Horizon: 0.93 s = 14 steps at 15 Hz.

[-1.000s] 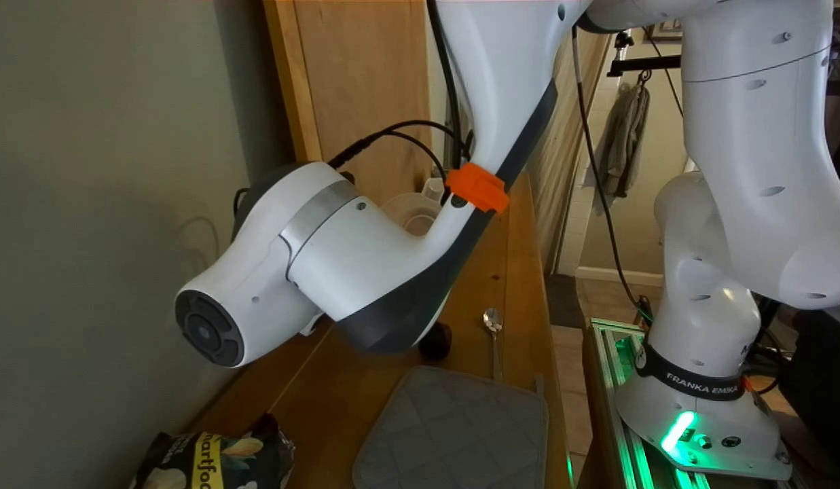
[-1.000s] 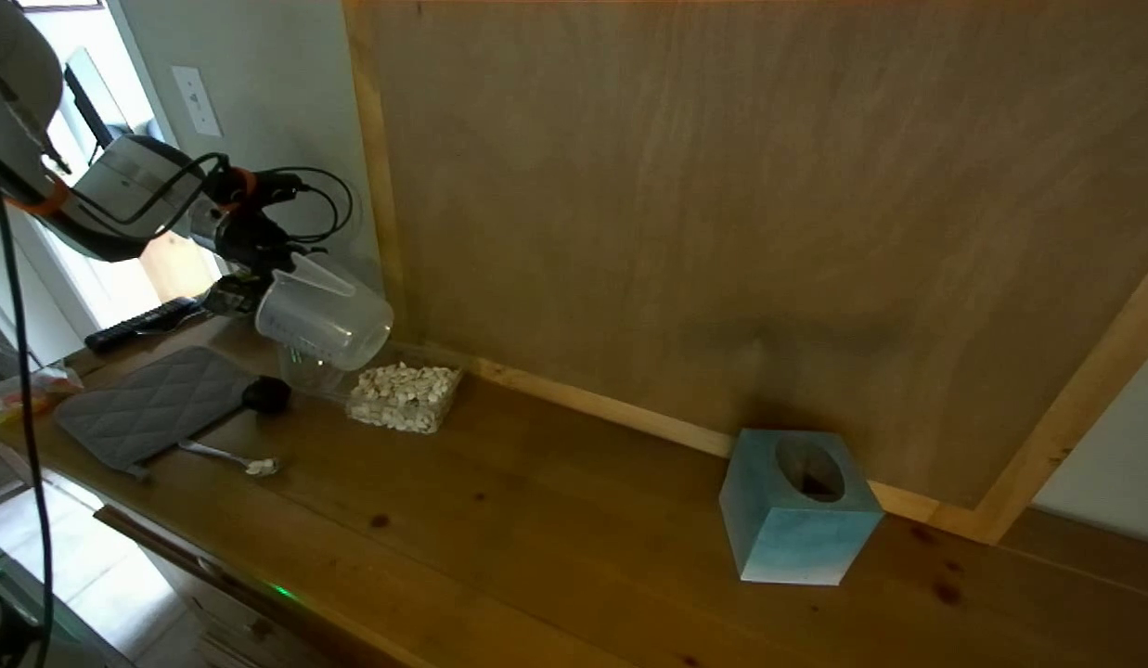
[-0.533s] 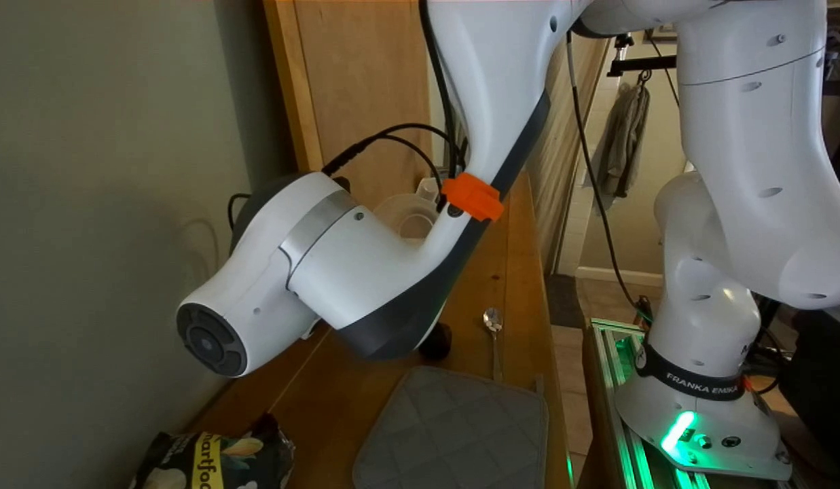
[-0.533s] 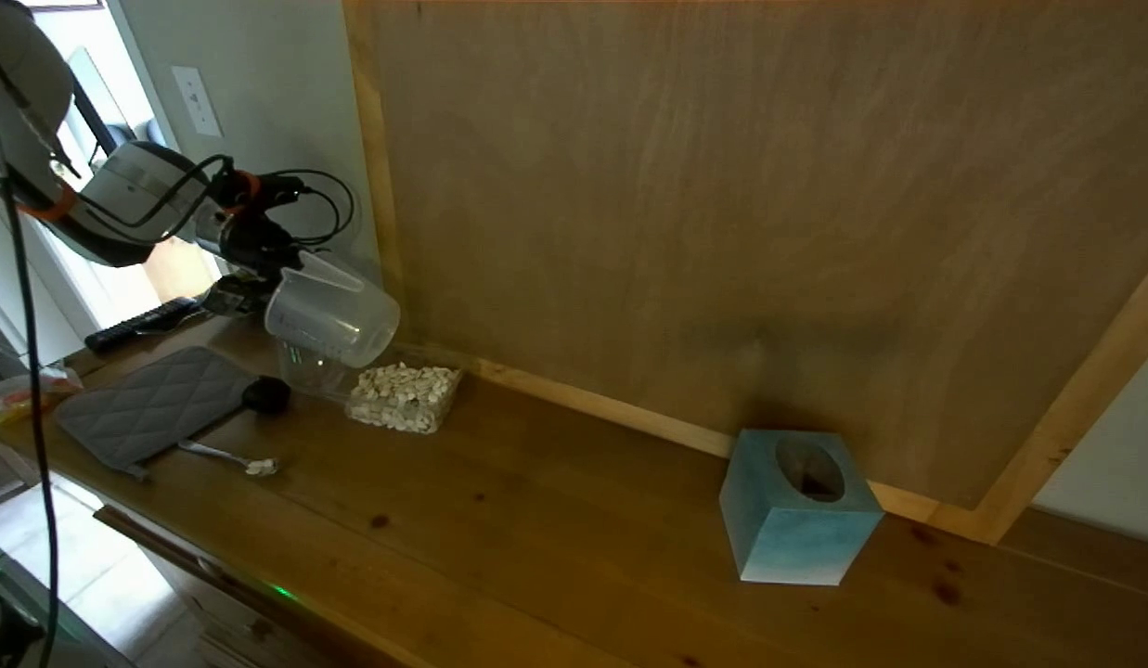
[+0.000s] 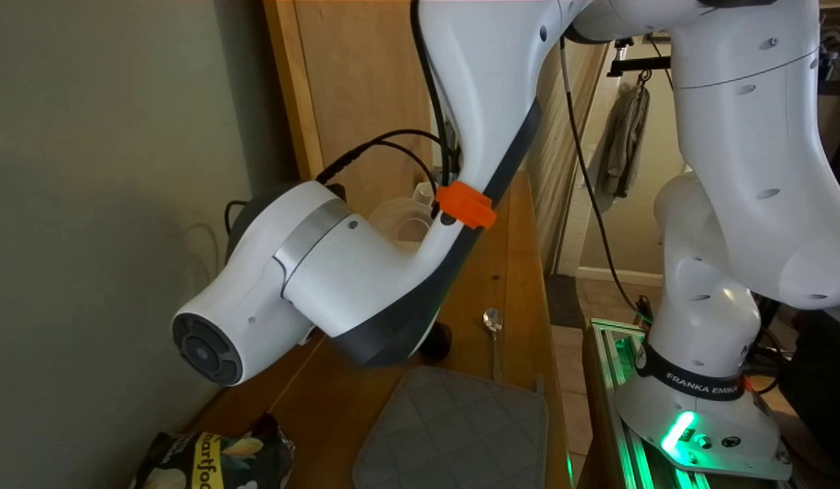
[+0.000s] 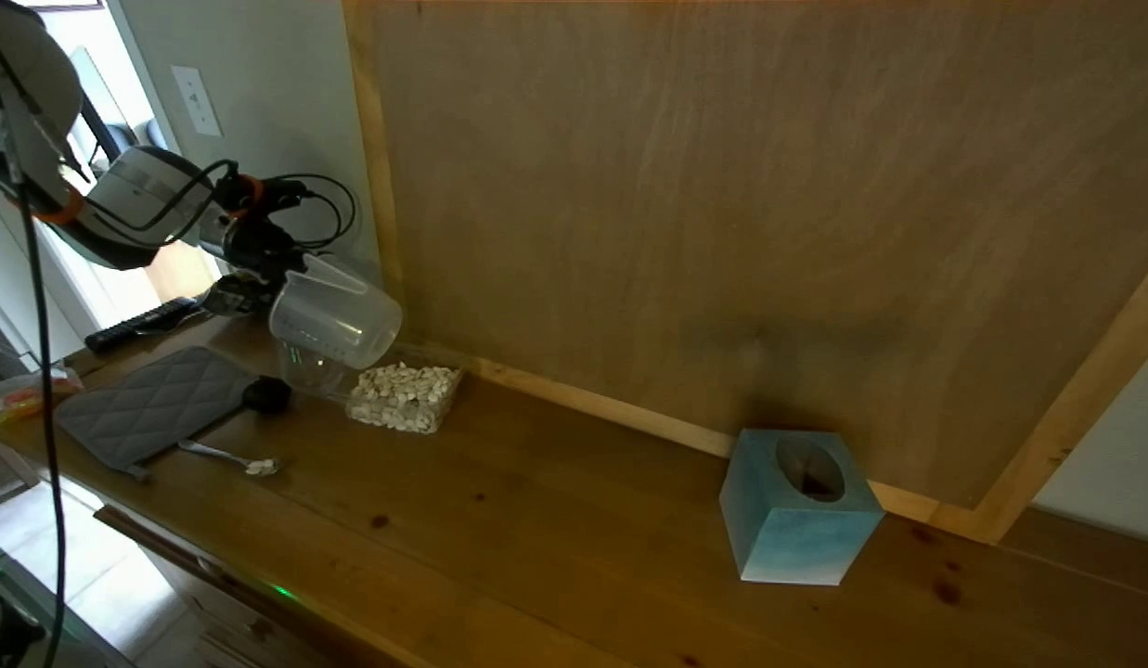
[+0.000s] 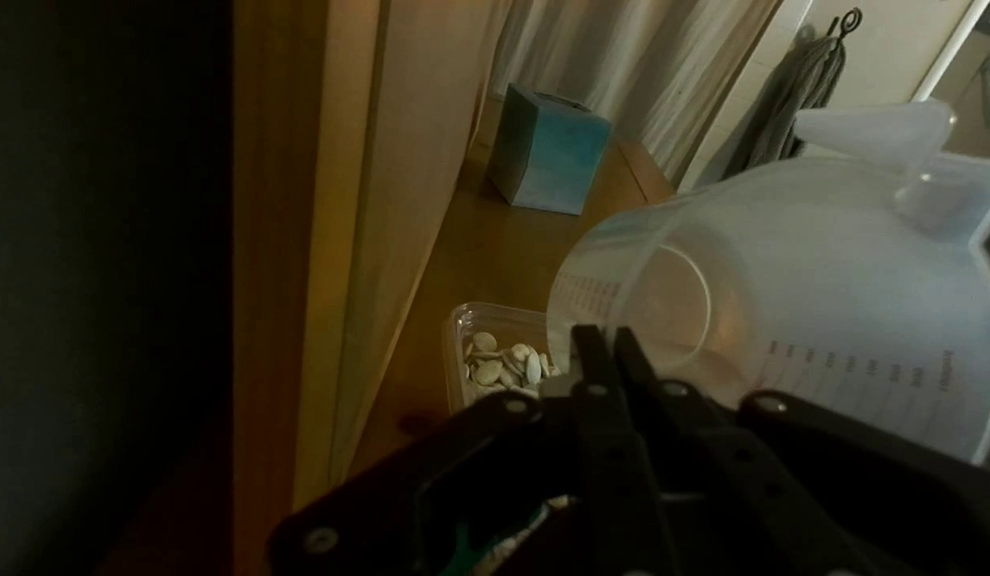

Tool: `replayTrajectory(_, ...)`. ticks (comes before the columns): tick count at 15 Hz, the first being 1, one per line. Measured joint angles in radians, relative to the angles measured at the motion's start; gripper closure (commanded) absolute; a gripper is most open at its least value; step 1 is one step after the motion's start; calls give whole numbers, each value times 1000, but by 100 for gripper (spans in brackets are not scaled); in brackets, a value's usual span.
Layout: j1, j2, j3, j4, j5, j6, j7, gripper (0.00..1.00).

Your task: Pour the contents of the plastic jar into the glass jar

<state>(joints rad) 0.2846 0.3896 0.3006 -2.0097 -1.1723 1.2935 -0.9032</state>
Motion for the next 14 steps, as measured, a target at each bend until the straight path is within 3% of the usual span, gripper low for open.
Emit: replayTrajectory(14, 11, 18, 0, 1, -38, 0, -8, 99)
